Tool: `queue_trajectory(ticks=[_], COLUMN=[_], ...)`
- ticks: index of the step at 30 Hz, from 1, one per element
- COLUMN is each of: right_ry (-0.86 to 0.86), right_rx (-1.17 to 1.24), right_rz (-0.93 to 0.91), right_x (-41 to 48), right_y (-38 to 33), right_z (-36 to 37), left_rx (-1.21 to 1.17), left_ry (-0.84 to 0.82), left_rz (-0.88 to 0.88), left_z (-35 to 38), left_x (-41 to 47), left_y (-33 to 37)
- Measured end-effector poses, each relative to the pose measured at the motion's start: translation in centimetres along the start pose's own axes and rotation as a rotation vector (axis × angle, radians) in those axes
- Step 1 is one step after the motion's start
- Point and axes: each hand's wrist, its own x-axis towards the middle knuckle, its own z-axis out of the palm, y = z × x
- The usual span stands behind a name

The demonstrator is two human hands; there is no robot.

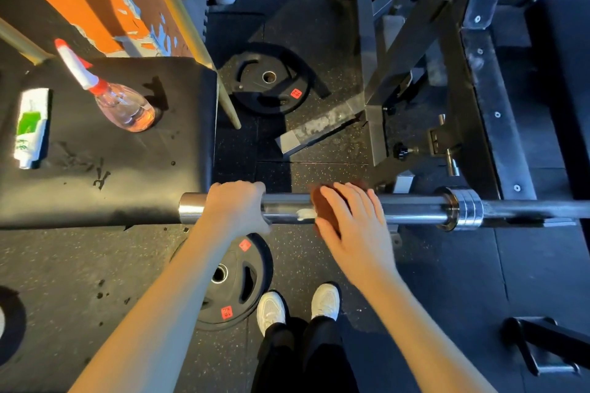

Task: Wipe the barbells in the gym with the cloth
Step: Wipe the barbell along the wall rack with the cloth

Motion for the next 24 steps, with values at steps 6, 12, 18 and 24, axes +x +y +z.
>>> queue_trajectory(ticks=[6, 12, 18, 24], right_ry=[-0.041, -0.049, -0.095, -0.045], right_rx=[0.034, 0.102, 0.040, 0.110], right_rz=[0.334, 0.016, 0.362, 0.001], right_x=[3.7, 1.3, 4.4, 0.1], right_y=[4.4, -0.4, 3.8, 0.2], right_z=[-2.5, -0.8, -2.1, -1.2], left_rx=[0.059, 0.048, -0.112, -0.126], left_ry=[0.192, 0.511, 0.115, -0.337], left_rz=[-0.039, -0.086, 0.026, -0.002], left_z=[1.2, 4.1, 0.2, -2.2], left_x=[-0.7, -1.9, -1.3, 1.3], left_y=[0.6, 1.3, -0.3, -0.3])
